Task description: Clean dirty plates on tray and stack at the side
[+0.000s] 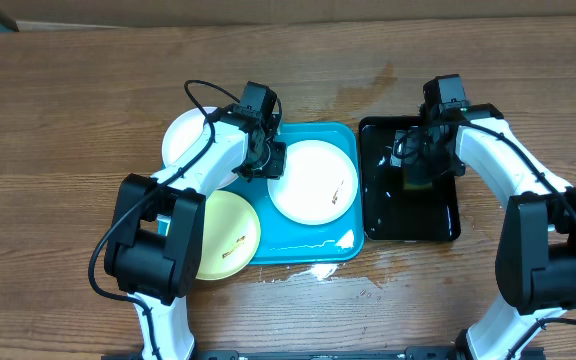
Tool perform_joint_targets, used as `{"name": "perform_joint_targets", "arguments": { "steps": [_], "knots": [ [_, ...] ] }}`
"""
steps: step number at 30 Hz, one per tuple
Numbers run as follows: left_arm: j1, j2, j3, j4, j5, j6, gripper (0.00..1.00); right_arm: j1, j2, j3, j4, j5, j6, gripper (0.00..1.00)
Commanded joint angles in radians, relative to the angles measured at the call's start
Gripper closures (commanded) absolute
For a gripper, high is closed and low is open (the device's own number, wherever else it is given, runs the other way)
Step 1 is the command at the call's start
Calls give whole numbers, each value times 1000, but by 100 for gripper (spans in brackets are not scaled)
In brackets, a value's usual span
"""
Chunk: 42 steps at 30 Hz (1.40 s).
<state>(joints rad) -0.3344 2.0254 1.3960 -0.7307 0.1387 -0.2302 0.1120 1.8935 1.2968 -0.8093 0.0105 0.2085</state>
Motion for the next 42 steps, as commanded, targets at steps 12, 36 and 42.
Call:
{"name": "perform_joint_targets", "arguments": {
  "steps": [12, 36, 42],
  "knots": [
    [-6, 14, 13, -51, -18, -47, 81, -1, 0, -54, 68, 29, -6, 1],
    [-7, 15, 13, -34, 21, -40, 52, -1, 90, -68, 112, -21, 6, 43],
    [-8, 15, 13, -27, 2, -48, 65, -1, 94, -67, 109, -65, 5, 51]
  ]
}}
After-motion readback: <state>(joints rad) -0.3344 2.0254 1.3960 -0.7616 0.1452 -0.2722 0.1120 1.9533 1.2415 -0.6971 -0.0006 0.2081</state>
